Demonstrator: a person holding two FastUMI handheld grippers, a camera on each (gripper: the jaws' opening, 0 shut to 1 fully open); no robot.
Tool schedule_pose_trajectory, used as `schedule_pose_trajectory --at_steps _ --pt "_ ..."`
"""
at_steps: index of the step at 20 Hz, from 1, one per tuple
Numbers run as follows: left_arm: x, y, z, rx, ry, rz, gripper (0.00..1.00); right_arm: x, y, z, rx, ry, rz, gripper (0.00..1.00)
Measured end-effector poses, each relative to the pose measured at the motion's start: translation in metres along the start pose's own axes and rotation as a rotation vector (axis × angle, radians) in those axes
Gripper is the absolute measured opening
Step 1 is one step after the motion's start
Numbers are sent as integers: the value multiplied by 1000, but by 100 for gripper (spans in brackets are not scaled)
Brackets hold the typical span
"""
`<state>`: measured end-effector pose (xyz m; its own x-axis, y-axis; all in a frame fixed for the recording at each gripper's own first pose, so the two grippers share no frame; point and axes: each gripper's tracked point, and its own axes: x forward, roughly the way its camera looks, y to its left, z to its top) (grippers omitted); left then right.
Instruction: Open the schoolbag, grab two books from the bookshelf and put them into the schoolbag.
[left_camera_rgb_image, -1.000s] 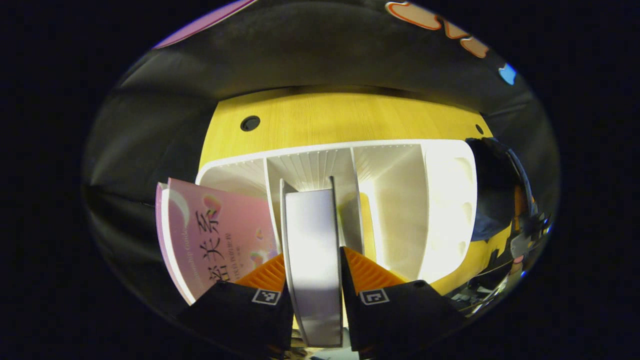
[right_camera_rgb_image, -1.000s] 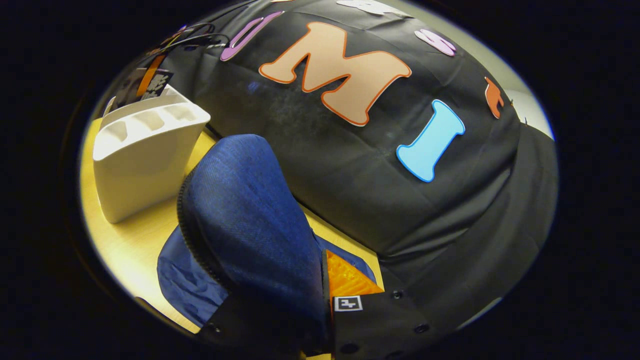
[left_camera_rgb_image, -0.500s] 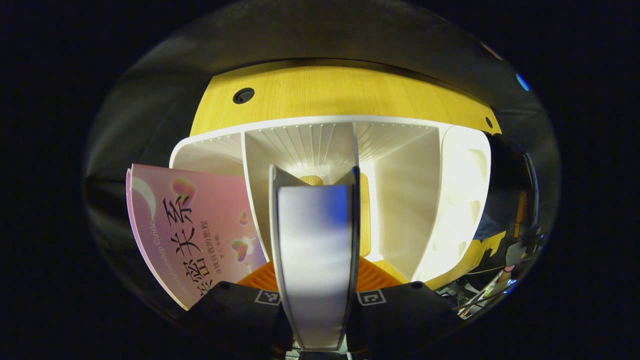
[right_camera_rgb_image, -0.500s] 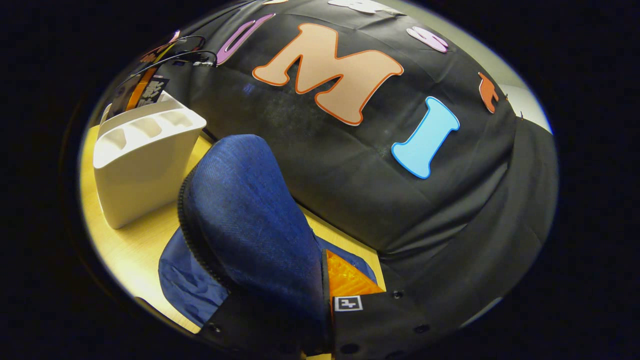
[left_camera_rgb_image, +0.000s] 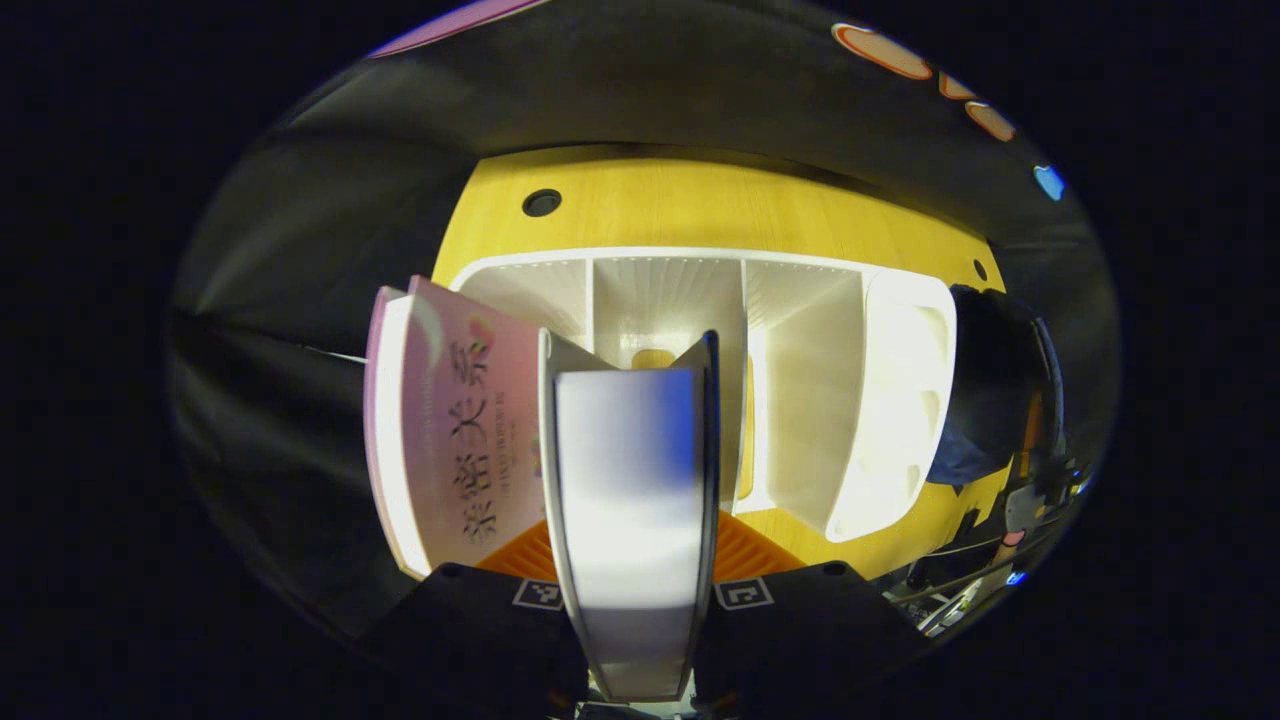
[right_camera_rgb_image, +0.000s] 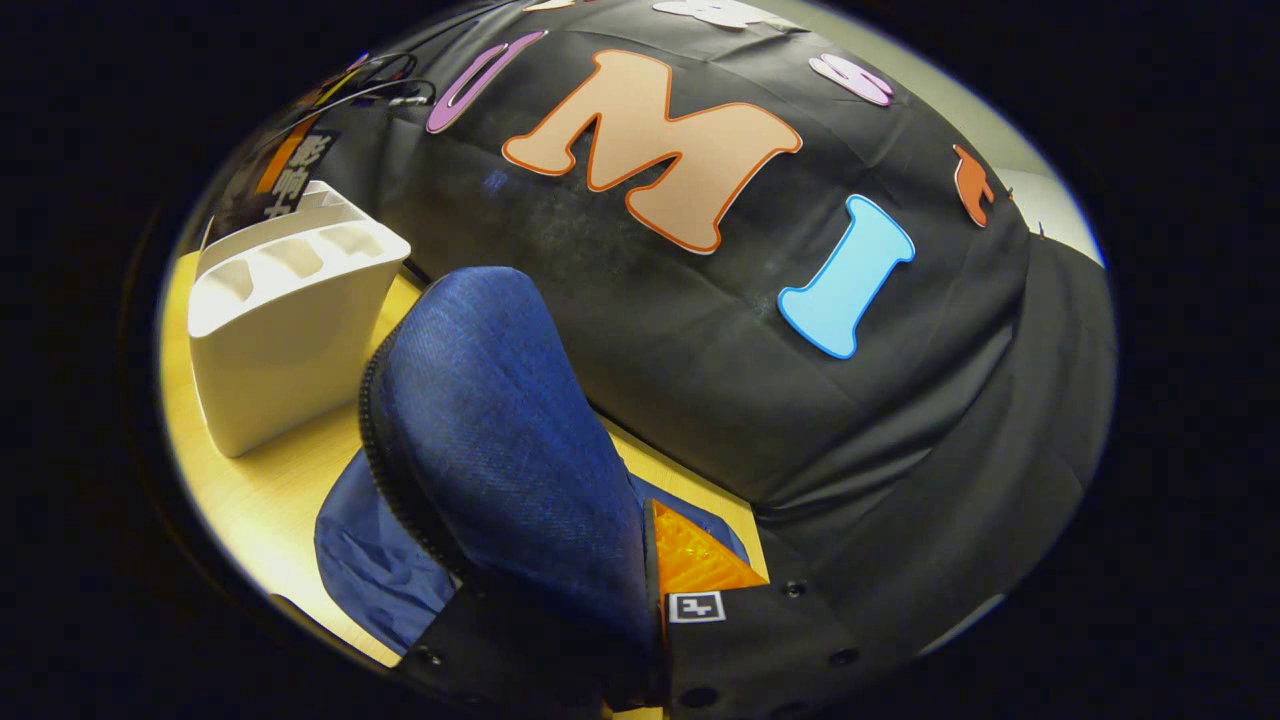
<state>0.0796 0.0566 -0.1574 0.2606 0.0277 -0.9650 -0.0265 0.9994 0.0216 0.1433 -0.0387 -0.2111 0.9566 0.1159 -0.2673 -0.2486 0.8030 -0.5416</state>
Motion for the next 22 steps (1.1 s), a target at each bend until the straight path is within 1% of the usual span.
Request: schedule_pose_trajectory --at_steps 6,9,12,15,18,19,21,22 --pt "-68 6 -17 -109 -76 -39 39 0 -7 2 40 -5 1 7" --pt "-93 1 -20 -201 -135 -81 39 -1 -8 4 44 -10 5 7" --pt "-124 -12 -17 -303 -220 -166 39 -3 -9 3 48 -18 9 7" --pt "-155 -33 -15 -344 -318 -285 38 -4 -12 5 63 -20 11 7" --pt "-165 -56 -15 -354 -390 -370 38 -6 -14 6 75 -27 12 7" --pt "-166 -64 -12 -355 -431 -400 37 -6 -14 6 84 -26 18 7" --pt "-166 -87 -7 -336 -492 -460 37 -5 -19 8 103 -27 19 7" --pt "-160 -101 -6 -329 -503 -489 37 -5 -19 8 111 -27 17 7"
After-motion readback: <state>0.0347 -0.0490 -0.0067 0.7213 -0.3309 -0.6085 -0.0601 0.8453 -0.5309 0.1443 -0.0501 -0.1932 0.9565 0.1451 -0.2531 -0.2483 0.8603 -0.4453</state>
